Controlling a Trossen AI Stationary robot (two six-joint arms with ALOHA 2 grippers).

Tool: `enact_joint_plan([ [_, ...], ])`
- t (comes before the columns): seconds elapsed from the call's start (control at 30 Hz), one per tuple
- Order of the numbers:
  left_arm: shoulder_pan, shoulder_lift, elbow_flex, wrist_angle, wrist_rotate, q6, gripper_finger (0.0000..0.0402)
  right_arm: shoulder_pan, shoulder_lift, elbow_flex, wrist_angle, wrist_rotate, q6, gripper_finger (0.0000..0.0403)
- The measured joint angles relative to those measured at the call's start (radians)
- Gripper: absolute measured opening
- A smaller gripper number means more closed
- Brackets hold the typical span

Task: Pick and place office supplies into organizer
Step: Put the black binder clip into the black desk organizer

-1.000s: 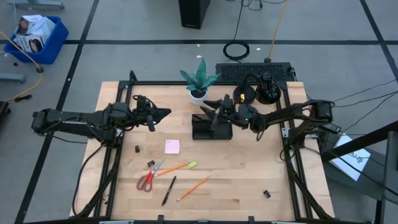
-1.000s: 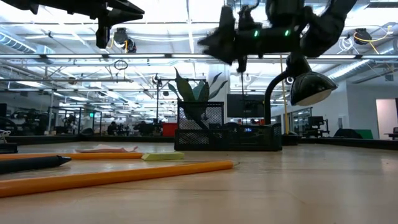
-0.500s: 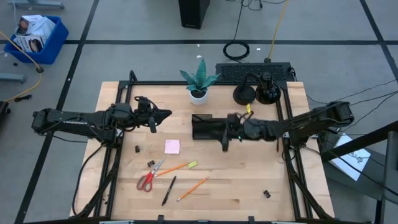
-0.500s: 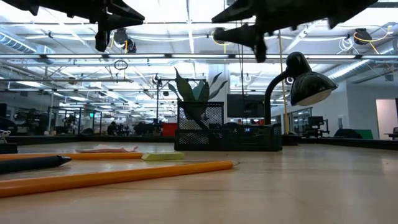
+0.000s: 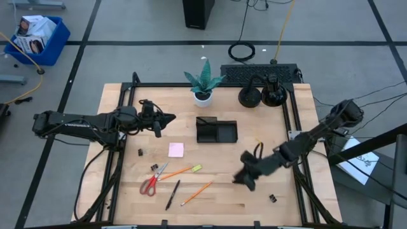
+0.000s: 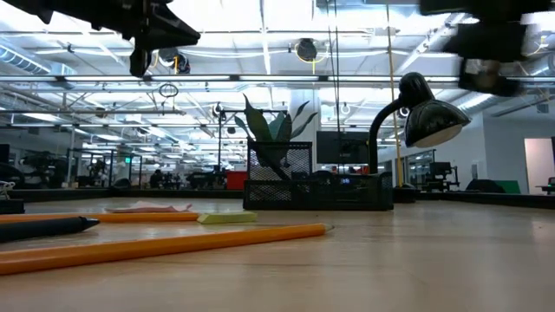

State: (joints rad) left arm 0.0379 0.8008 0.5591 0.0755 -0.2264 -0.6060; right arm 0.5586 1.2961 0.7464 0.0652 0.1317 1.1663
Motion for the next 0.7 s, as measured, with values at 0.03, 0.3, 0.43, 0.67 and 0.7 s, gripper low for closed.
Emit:
enact_joint_plan([
  [0.03, 0.0, 0.0, 0.0, -0.001, 0.0, 0.0, 0.0037, 0.028, 0.0, 0.0, -0.02, -0.016, 0.045, 0.0157],
  [0.3, 0.0, 0.0, 0.0, -0.004, 0.0, 0.05, 0.0037, 0.226, 0.0, 0.0, -0.137, -0.239, 0.394, 0.0147],
  [0.43, 0.0, 0.0, 0.0, -0.007, 0.0, 0.052, 0.0037, 0.326, 0.001, 0.0, -0.256, -0.294, 0.595, 0.0139],
  [0.67, 0.0, 0.0, 0.0, -0.006, -0.01, 0.094, 0.0037, 0.363, 0.004, 0.0, -0.397, -0.377, 0.715, 0.013],
  [0.7, 0.0, 0.0, 0.0, -0.007, -0.011, 0.097, 0.0037, 0.359, 0.005, 0.0, -0.41, -0.379, 0.727, 0.013],
])
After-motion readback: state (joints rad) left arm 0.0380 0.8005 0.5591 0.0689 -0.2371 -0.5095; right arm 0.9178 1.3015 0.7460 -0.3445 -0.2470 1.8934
